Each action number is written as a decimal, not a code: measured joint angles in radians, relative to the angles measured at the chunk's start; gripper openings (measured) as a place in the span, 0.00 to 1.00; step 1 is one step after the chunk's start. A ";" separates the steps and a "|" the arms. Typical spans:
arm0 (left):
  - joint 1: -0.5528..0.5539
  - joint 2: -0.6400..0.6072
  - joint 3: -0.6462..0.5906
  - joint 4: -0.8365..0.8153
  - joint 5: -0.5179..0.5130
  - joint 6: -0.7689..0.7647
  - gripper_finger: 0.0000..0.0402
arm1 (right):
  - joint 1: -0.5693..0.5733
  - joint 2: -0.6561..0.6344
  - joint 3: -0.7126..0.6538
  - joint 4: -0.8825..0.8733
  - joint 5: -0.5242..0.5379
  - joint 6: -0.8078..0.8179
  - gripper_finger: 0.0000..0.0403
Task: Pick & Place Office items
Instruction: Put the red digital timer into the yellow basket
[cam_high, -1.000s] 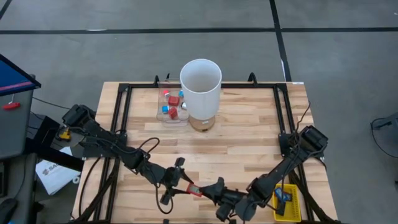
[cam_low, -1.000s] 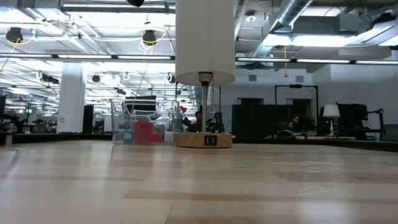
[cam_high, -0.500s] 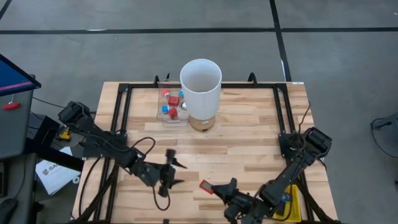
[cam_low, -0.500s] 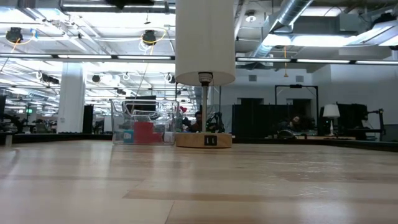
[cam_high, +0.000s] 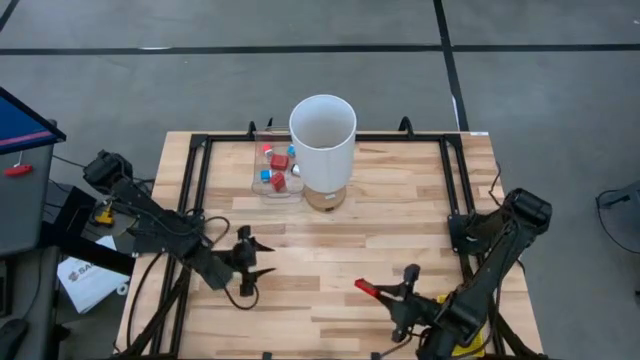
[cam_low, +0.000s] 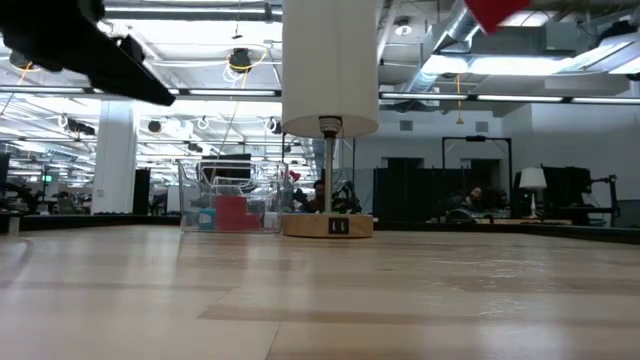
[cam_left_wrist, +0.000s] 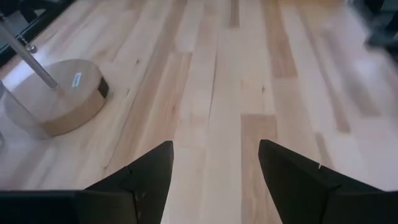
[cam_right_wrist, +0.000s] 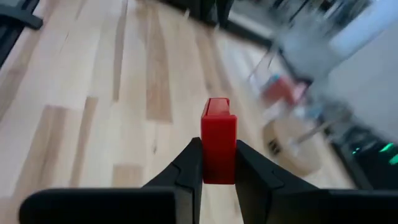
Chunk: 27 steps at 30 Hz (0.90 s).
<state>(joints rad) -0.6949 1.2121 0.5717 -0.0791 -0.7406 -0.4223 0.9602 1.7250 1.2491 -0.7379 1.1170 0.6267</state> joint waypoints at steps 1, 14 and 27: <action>0.004 -0.022 -0.046 0.068 -0.001 0.003 0.58 | -0.004 -0.009 0.000 -0.024 -0.031 0.036 0.15; 0.020 -0.104 -0.299 0.473 0.016 0.030 0.58 | -0.100 -0.030 0.005 -0.453 -0.782 0.387 0.15; 0.013 -0.104 -0.299 0.508 0.016 0.071 0.58 | -0.057 -0.024 0.267 -0.821 -1.121 0.522 0.15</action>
<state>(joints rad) -0.6822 1.1080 0.2726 0.4286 -0.7250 -0.3511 0.9028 1.7006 1.5157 -1.5586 -0.0044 1.1490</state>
